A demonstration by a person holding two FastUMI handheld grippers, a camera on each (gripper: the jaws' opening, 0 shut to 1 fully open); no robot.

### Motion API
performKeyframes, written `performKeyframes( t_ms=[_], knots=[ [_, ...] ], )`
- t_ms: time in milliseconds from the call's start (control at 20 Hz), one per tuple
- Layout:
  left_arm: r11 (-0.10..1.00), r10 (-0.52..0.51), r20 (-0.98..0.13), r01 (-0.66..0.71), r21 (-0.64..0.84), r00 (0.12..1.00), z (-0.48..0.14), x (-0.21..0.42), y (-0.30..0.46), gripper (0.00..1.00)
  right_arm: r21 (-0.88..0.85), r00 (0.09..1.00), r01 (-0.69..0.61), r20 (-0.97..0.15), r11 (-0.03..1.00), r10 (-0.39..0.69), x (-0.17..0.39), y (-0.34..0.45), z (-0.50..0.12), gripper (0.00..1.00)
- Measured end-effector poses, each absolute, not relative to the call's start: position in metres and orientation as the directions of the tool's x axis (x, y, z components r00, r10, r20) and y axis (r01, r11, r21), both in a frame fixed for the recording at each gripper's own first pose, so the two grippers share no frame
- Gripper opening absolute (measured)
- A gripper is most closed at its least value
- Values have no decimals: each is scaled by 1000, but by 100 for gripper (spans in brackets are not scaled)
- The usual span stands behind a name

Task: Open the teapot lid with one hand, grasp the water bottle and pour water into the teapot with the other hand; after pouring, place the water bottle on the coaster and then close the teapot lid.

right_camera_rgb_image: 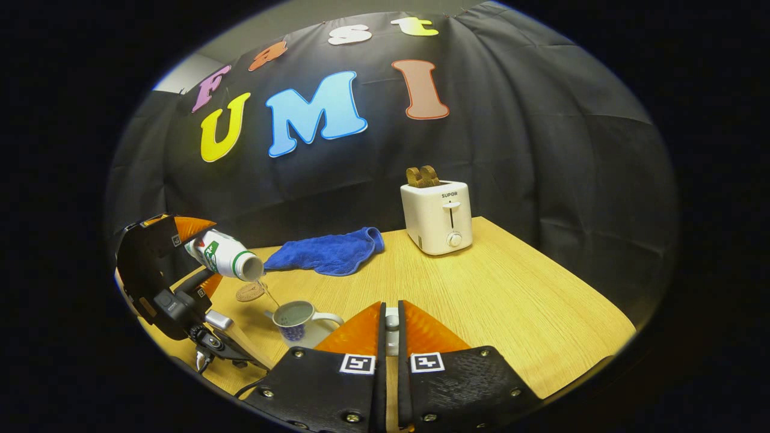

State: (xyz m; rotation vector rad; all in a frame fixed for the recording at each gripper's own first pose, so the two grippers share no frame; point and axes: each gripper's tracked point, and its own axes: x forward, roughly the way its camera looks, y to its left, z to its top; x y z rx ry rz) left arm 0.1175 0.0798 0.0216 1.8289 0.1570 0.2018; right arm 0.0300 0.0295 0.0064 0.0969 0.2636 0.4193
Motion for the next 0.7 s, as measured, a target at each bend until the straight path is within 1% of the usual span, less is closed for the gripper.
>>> performKeyframes(
  t_ms=[150, 200, 700],
  knots=[
    [-270, 209, 57, 2, 963, 976, 22, 118, 80, 86, 143, 880, -391, -231, 909, 415, 29, 31, 7, 7],
    [-273, 209, 56, 3, 962, 976, 22, 118, 79, 92, 141, 880, -393, -229, 909, 416, 29, 31, 8, 7],
    [-317, 203, 60, 7, 949, 977, 26, 118, 78, 92, 122, 878, -412, -211, 903, 429, 27, 38, 16, 7]
  ],
)
